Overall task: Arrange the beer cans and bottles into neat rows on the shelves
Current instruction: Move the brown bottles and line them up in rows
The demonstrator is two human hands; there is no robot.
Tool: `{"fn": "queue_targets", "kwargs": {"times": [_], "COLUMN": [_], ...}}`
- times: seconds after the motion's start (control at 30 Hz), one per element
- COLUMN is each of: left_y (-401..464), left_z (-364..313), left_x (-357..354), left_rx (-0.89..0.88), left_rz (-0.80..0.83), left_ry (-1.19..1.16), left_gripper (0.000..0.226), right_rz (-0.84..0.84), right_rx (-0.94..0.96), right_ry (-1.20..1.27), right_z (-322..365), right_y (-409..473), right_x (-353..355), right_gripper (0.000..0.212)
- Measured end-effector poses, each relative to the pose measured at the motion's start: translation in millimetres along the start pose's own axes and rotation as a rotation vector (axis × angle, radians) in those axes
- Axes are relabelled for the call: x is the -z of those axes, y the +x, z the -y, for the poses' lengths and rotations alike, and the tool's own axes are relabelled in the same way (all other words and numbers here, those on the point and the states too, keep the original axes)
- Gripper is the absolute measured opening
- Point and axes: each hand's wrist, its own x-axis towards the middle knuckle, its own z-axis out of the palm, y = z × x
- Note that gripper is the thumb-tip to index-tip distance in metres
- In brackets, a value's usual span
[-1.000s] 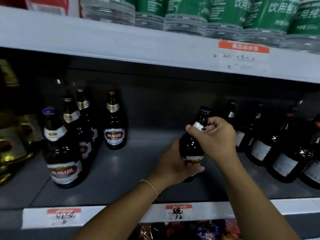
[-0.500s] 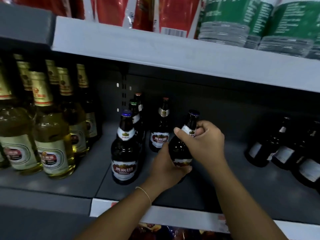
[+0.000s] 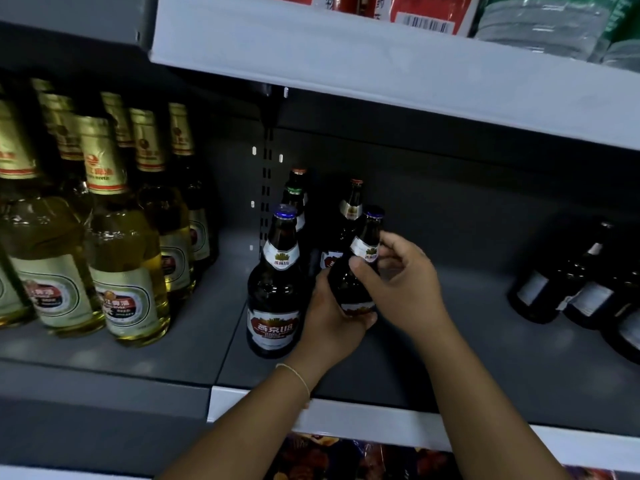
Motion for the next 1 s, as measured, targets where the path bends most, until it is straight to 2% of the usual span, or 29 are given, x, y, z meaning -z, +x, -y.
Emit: {"fn": "queue_targets", "kwargs": {"times": [0.1, 0.2, 0.3, 0.5, 0.8, 1.0], "left_y": [1.4, -1.6, -11.0, -29.8, -27.5, -28.4], "left_z": [-2.2, -3.4, -3.9, -0.1, 7.5, 14.2], "left_x": [1.7, 0.4, 4.7, 10.2, 17.1, 16.3], "left_rx": [0.007, 0.001, -0.039, -0.077, -0.156, -0.134], "left_rz": [0.033, 0.016, -0.03, -0.019, -0.007, 0.018], "left_ry": [0.001, 0.005, 0.15, 0.338, 0.372, 0.391], "left_gripper": [0.078, 0.085, 0.09, 0.088, 0.078, 0.085], "right_rz": [0.109, 0.092, 0.079, 0.056, 0.034, 0.202], "right_rx": [-0.039, -0.029, -0.026, -0.005, 0.011, -0.042], "right_ry": [0.072, 0.098, 0.086, 0.081, 0.127, 0.226], "right_z": [-9.0, -8.6, -9.1, -13.1, -19.2, -34.0], "right_y": [-3.3, -4.7, -3.6, 2.5, 4.6, -4.7], "right_x": [-1.4, -7.5, -13.6, -24.1, -31.3, -26.6], "right_gripper": [0.068, 0.069, 0.07, 0.062, 0.056, 0.071]}}
